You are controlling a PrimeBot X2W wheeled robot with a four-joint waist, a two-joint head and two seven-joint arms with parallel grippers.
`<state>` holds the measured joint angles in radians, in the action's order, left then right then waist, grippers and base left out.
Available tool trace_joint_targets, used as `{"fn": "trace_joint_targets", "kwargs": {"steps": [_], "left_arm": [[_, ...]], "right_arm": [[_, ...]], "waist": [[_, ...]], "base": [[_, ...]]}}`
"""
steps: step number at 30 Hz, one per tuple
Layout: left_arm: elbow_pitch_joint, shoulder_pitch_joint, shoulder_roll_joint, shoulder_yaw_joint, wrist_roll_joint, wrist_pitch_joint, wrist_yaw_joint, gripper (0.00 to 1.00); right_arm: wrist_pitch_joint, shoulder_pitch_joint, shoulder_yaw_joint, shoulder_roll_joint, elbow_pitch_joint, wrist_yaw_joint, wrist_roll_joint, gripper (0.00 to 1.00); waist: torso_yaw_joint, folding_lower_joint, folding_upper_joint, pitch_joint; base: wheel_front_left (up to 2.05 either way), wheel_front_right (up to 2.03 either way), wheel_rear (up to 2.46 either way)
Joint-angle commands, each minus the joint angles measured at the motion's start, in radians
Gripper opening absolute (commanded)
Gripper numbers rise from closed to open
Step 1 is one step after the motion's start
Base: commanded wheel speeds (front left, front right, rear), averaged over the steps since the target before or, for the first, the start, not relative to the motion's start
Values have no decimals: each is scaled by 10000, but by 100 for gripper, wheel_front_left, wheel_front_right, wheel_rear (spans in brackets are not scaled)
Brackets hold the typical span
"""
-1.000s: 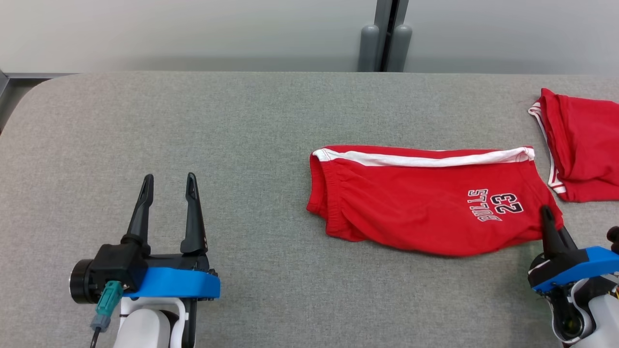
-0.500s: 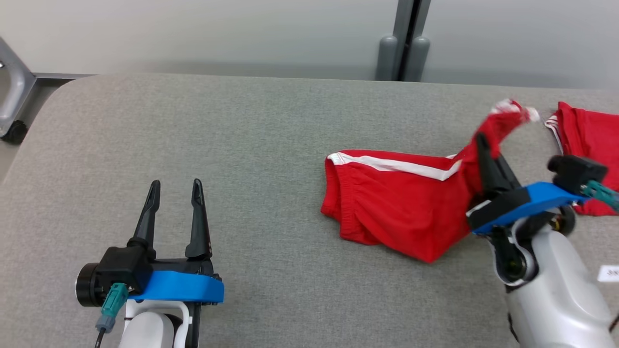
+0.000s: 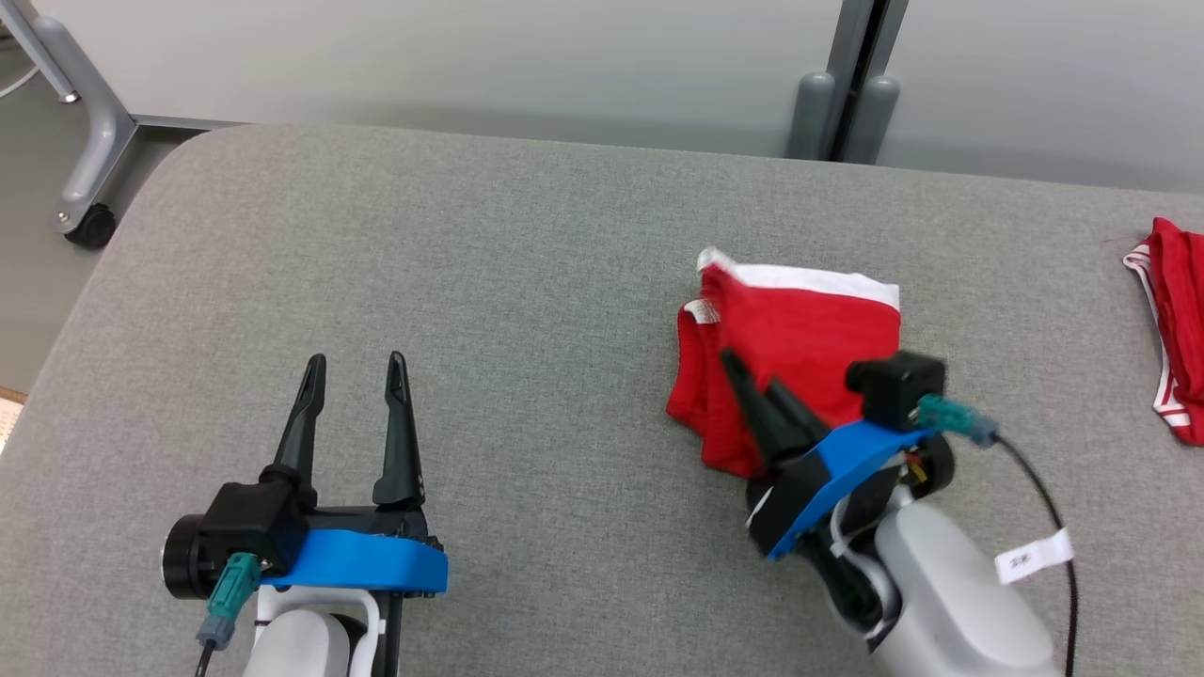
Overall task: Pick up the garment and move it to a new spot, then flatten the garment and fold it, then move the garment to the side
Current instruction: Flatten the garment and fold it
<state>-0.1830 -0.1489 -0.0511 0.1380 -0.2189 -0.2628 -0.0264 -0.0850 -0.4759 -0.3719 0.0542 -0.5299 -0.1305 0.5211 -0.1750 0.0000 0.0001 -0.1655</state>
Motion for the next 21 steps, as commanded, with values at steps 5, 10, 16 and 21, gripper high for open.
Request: {"fn": "trace_joint_targets", "kwargs": {"steps": [5, 10, 16, 21], "left_arm": [[66, 31, 10, 11, -47, -25, 77, 100], [84, -153, 10, 122, -100, -25, 121, 100], [97, -138, 10, 60, -116, -25, 196, 100], [38, -51, 9, 23, -56, -25, 170, 100]], "right_arm": [[-21, 527, -759, -10, 216, -7, 84, 0], [-183, 618, -952, 34, -179, -7, 121, 11], [-772, 381, -1254, 95, -476, -7, 95, 100], [-1359, 346, -1344, 402, -168, -7, 17, 100]], "waist": [[-36, 0, -1, -71], [-95, 0, -1, -174], [32, 0, -1, -212], [441, 0, -1, -80]], "base": [[0, 0, 0], [0, 0, 0], [0, 0, 0], [0, 0, 0]]}}
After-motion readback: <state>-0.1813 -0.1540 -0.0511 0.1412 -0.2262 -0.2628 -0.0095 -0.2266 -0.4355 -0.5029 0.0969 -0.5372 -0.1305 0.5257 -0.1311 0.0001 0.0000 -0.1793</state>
